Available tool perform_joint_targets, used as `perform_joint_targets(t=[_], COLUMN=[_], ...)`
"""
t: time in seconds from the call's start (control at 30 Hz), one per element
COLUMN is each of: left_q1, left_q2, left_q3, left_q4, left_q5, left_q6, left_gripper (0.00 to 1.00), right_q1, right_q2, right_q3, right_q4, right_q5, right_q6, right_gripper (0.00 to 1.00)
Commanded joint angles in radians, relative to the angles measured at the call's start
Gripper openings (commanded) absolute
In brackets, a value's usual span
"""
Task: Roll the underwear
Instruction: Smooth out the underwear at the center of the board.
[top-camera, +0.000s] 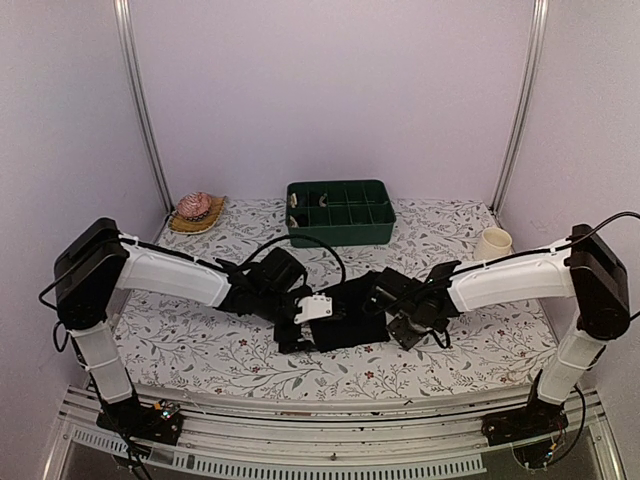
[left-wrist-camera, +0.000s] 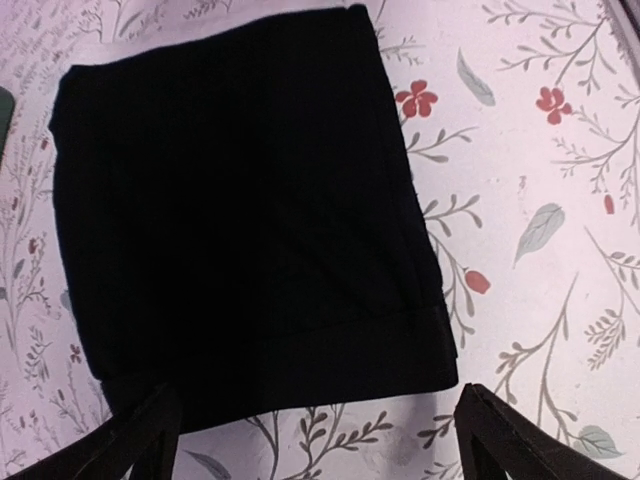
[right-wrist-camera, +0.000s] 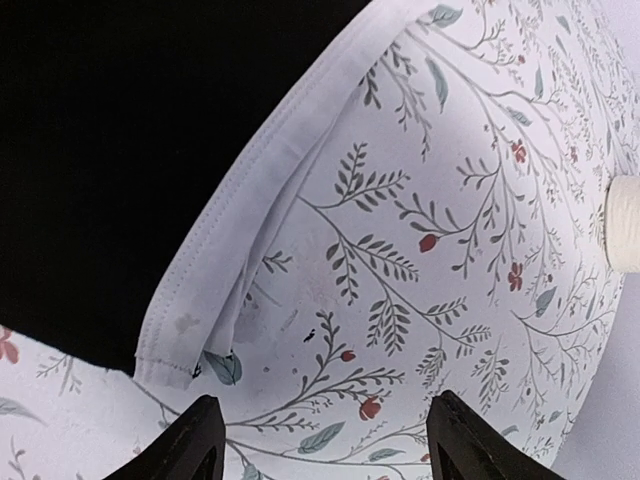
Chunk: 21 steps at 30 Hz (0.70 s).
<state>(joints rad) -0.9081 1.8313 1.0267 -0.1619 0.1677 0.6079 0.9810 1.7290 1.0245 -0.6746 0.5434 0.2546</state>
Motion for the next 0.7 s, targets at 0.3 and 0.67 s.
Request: perform_joint_targets(t=[0.3,0.67], left_q1=[0.052,-0.157], left_q2=[-0.287,-0.165], left_q3=[-0.109,-0.203], left_q4=[0.03,0.166], left_q5=[0.184,-0.149], left_q6=[0.128,0.165], left_gripper=[0.98,0.9], right_q1=[0.008,0.008], right_q2=[-0.267,-0.425], right_q3=[-0.096,-0.239], right_q4=[0.323,0.478], right_q5=[-0.058,0.038], right_q6=[-0.362,-0.329], right_gripper=[0.84,0.84])
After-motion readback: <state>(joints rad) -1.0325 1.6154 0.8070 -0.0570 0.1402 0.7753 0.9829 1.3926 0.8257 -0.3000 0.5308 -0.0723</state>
